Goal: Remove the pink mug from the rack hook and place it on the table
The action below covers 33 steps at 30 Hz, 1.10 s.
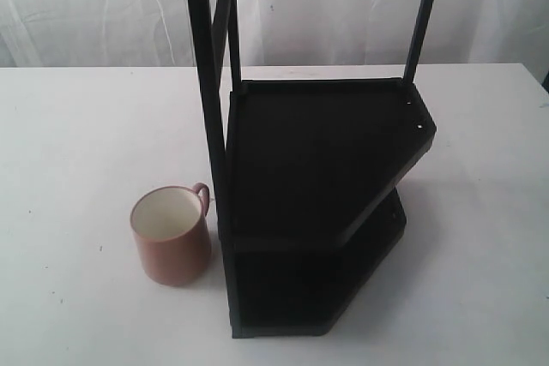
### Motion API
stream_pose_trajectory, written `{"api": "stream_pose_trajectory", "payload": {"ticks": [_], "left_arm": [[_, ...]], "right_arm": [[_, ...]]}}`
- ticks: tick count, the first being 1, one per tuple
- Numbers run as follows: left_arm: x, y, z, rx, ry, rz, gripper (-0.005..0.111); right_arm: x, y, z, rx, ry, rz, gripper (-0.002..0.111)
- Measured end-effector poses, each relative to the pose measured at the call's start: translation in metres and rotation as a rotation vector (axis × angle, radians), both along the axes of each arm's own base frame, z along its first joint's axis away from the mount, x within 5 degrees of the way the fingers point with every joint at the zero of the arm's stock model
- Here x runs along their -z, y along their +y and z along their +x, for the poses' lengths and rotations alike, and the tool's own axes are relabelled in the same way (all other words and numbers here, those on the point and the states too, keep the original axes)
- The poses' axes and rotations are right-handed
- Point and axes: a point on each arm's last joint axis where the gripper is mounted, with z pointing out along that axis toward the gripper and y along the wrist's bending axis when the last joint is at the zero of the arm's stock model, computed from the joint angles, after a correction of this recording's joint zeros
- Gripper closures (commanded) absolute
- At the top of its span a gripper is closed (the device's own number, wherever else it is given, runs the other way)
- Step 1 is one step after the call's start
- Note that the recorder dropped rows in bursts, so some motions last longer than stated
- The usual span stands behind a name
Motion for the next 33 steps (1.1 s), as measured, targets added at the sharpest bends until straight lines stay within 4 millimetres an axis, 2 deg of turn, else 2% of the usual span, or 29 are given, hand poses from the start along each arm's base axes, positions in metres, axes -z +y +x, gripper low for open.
{"api": "stream_pose_trajectory", "payload": {"ticks": [5,8,11,17,18,22,25,29,33], "left_arm": [[-0.002,0.001,-0.032,0.022,-0.149,0.048,0.107],[0.001,-0.002,-0.035,0.058,-0.178,0.091,0.107],[0.014,-0.006,-0.028,0.101,-0.144,0.058,0.107],[0.059,-0.014,-0.007,0.163,-0.013,-0.031,0.107],[0.073,-0.014,-0.001,0.162,0.025,-0.004,0.107],[0.109,-0.010,0.011,0.134,0.120,0.174,0.107],[0.111,-0.009,0.012,0.125,0.107,0.177,0.107],[0.119,-0.020,0.016,0.198,0.039,-0.128,0.107],[0.128,-0.025,0.020,0.245,0.004,-0.177,0.107]], "right_arm": [[0.000,0.000,0.000,0.000,0.000,0.000,0.108],[0.000,0.000,0.000,0.000,0.000,0.000,0.108],[0.000,0.000,0.000,0.000,0.000,0.000,0.108],[0.000,0.000,0.000,0.000,0.000,0.000,0.108],[0.000,0.000,0.000,0.000,0.000,0.000,0.108],[0.000,0.000,0.000,0.000,0.000,0.000,0.108],[0.000,0.000,0.000,0.000,0.000,0.000,0.108],[0.000,0.000,0.000,0.000,0.000,0.000,0.108],[0.000,0.000,0.000,0.000,0.000,0.000,0.108]]}}
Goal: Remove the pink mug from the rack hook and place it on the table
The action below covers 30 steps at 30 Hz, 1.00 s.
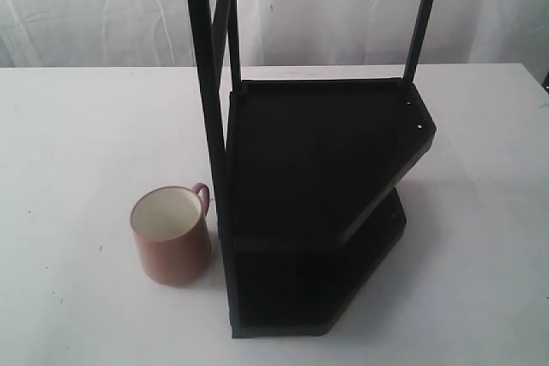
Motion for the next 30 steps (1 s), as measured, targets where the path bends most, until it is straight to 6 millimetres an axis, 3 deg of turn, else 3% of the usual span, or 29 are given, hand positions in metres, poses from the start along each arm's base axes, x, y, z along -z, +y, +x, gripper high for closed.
{"api": "stream_pose_trajectory", "payload": {"ticks": [9,16,25,30], "left_arm": [[0.005,0.005,0.000,-0.033,0.024,0.136,0.107],[0.029,-0.001,0.002,-0.015,0.098,0.002,0.107],[0.015,0.001,0.004,-0.082,-0.067,0.104,0.107],[0.015,0.002,0.004,-0.096,-0.056,0.168,0.107]], "right_arm": [[0.000,0.000,0.000,0.000,0.000,0.000,0.108],[0.000,0.000,0.000,0.000,0.000,0.000,0.108],[0.000,0.000,0.000,0.000,0.000,0.000,0.108],[0.000,0.000,0.000,0.000,0.000,0.000,0.108]]}}
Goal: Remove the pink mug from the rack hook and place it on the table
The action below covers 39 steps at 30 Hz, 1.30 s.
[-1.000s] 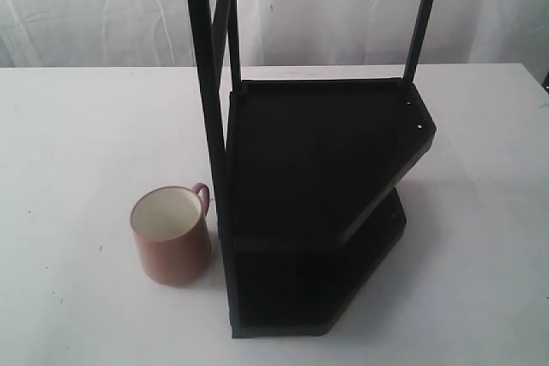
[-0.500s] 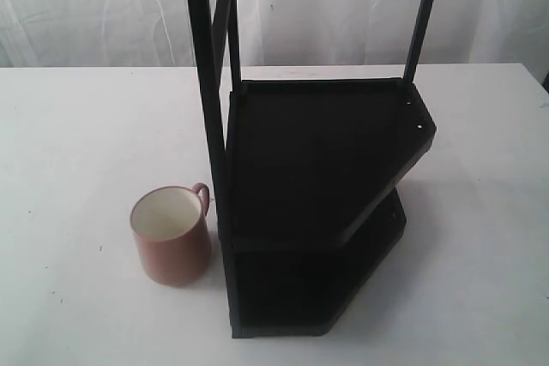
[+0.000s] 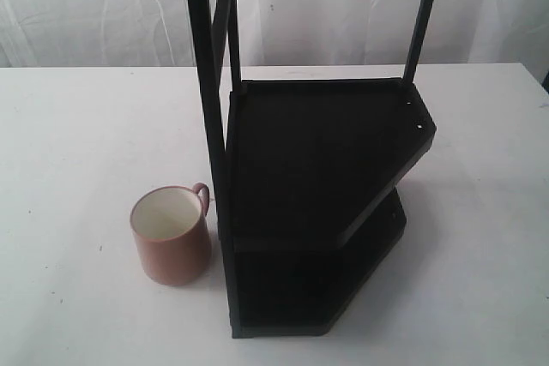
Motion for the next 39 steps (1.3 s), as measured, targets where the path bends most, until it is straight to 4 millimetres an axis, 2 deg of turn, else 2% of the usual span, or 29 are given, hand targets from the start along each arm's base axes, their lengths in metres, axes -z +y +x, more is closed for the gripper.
{"api": "stream_pose_trajectory", "payload": {"ticks": [5,12,22,39], "left_arm": [[0.009,-0.001,-0.001,0.006,0.097,-0.010,0.107],[0.015,0.000,-0.003,0.015,0.181,0.061,0.107],[0.004,0.000,-0.001,-0.005,0.049,-0.006,0.107],[0.004,0.000,-0.001,-0.005,0.049,-0.006,0.107]], "right_arm": [[0.000,0.000,0.000,0.000,0.000,0.000,0.108],[0.000,0.000,0.000,0.000,0.000,0.000,0.108],[0.000,0.000,0.000,0.000,0.000,0.000,0.108],[0.000,0.000,0.000,0.000,0.000,0.000,0.108]]}}
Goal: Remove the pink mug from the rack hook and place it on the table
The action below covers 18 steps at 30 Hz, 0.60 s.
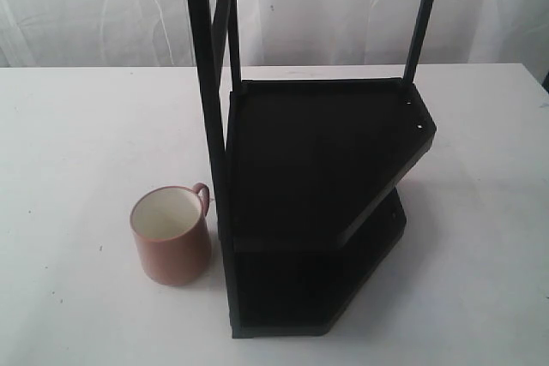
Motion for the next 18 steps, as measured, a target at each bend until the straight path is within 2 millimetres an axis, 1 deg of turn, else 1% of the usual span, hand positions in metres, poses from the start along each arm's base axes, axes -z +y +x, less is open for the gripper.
{"api": "stream_pose_trajectory", "payload": {"ticks": [18], "left_arm": [[0.0010,-0.0001,-0.0001,0.001,0.010,-0.004,0.107]], "right_arm": [[0.0000,0.0000,0.0000,0.000,0.000,0.000,0.108]]}}
